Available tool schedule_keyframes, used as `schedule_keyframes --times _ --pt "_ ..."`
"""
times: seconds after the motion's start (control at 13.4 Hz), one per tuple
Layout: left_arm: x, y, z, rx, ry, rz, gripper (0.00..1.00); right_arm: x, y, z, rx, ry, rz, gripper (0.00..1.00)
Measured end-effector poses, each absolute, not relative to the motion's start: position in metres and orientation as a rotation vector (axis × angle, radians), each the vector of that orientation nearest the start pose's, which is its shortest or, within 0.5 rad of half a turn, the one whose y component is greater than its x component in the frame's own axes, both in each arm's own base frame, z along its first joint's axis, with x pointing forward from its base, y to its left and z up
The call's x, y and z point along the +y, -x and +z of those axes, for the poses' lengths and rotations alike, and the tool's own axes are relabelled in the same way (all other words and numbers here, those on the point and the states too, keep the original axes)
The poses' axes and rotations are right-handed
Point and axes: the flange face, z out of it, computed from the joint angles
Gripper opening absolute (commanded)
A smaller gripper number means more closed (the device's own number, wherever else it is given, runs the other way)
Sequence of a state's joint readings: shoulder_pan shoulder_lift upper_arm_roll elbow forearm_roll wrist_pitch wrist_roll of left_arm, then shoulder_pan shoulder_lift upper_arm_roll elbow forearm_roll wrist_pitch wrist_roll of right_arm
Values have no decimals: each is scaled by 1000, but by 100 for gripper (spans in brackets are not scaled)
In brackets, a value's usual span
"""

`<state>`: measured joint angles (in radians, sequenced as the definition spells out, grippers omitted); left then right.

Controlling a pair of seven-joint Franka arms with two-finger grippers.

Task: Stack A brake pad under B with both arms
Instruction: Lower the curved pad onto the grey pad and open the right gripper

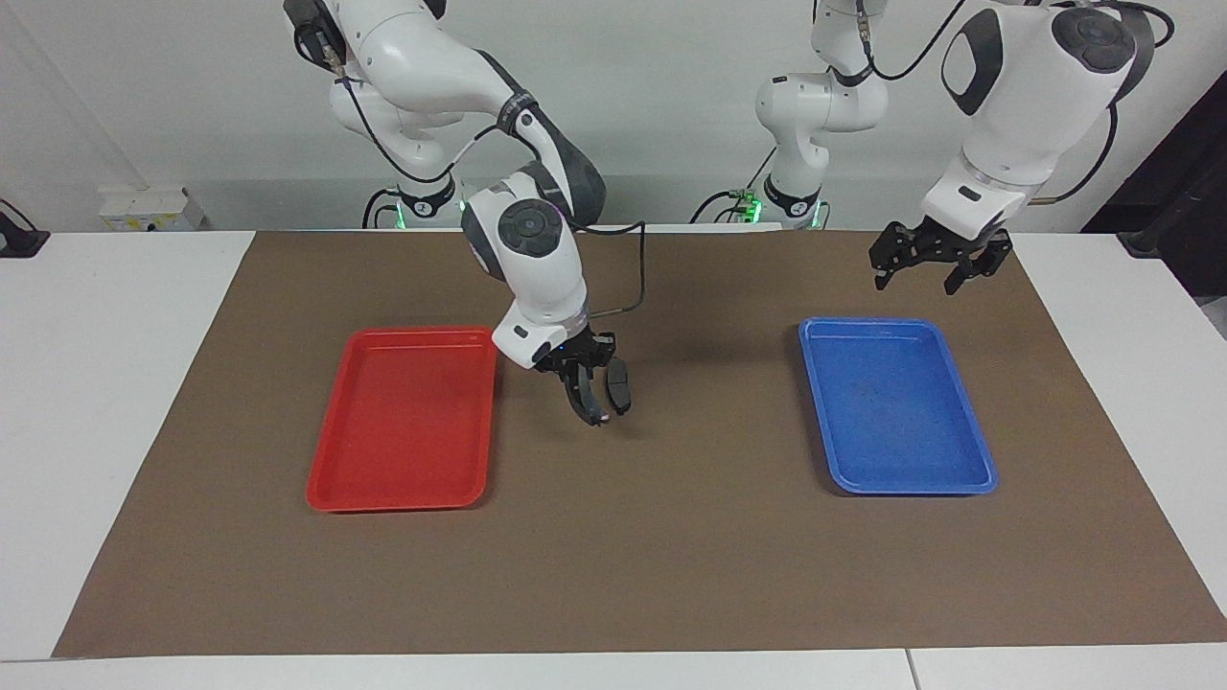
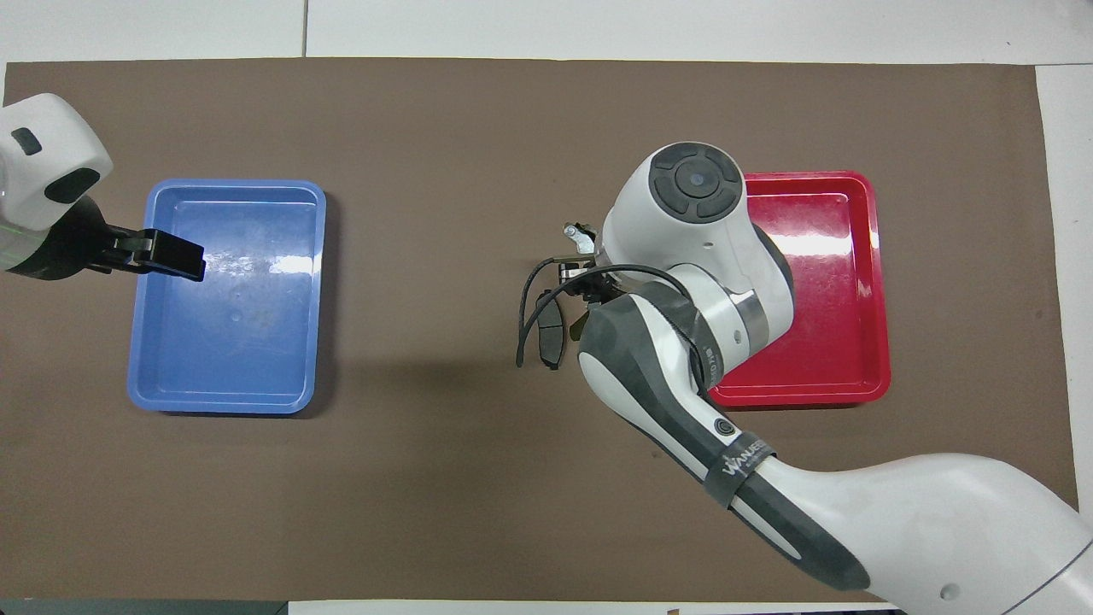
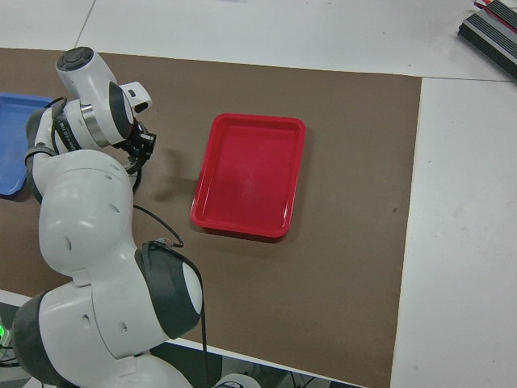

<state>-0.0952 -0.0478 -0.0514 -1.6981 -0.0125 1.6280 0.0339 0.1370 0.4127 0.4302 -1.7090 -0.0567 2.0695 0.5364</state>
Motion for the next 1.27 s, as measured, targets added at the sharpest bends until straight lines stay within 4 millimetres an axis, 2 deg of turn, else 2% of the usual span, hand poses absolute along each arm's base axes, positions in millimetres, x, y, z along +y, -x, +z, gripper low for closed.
schedule_keyframes --times 0.3,0.6,0.97,1.27 --pt "-79 -519 627 273 3131 -12 100 350 -561 343 -78 3032 104 1" --pt "-57 -522 628 210 3138 -14 100 365 -552 327 -109 3040 114 1" --pt "-56 -522 628 207 3138 -10 100 368 -538 305 -85 3041 123 2" --pt "-56 -521 627 207 3138 5 100 369 -537 305 -91 3043 124 3"
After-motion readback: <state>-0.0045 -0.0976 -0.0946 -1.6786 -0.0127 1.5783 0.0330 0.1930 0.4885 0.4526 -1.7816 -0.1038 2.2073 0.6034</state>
